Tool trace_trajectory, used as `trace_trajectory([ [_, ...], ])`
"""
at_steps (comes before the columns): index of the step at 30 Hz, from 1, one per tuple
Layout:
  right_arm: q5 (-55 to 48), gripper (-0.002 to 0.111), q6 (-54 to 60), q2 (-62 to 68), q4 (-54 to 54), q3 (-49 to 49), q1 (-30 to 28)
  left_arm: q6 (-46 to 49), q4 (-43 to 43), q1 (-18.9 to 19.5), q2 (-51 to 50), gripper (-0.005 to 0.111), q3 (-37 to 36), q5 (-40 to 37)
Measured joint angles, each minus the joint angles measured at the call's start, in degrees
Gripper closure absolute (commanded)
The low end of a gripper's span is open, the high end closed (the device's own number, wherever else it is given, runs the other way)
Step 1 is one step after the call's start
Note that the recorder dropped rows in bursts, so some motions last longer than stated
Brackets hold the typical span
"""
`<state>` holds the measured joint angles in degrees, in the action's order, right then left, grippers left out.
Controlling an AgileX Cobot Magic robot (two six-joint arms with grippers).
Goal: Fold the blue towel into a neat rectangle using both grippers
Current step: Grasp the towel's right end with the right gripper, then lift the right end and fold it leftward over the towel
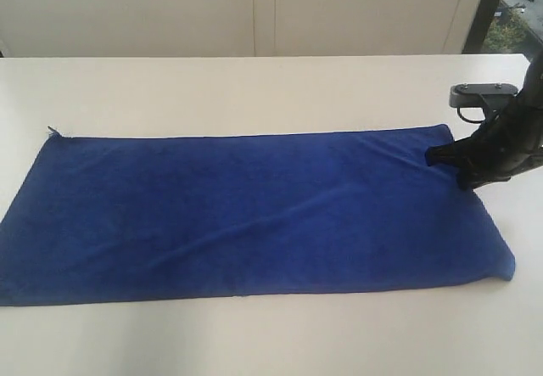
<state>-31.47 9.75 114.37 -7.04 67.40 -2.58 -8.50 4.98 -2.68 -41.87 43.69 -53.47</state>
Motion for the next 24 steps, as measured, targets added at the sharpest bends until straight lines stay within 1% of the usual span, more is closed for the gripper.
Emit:
trace_trajectory([
  [3, -1.8, 0.108, -1.6, 0.0, 0.5, 0.7, -0.5, 0.0, 0.0, 0.0, 0.0, 0.107, 0.0, 0.0],
  [6, -4.4, 0.108, -4.3, 0.5, 3.6, 2.4, -2.1, 0.0, 0.0, 0.0, 0.0, 0.107, 0.0, 0.0],
  [10, -7.0, 0.108, -6.8, 1.1, 8.3, 4.9, -5.9, 0.0, 0.0, 0.0, 0.0, 0.107, 0.0, 0.0],
  [18, -10.0, 0.108, -7.2, 1.2, 11.0, 11.1, -11.9, 0.0, 0.0, 0.0, 0.0, 0.107, 0.0, 0.0],
  [24, -13.8, 0.108, -7.2, 0.9, 10.3, 15.0, -12.7, 0.0, 0.0, 0.0, 0.0, 0.107, 0.0, -0.1],
])
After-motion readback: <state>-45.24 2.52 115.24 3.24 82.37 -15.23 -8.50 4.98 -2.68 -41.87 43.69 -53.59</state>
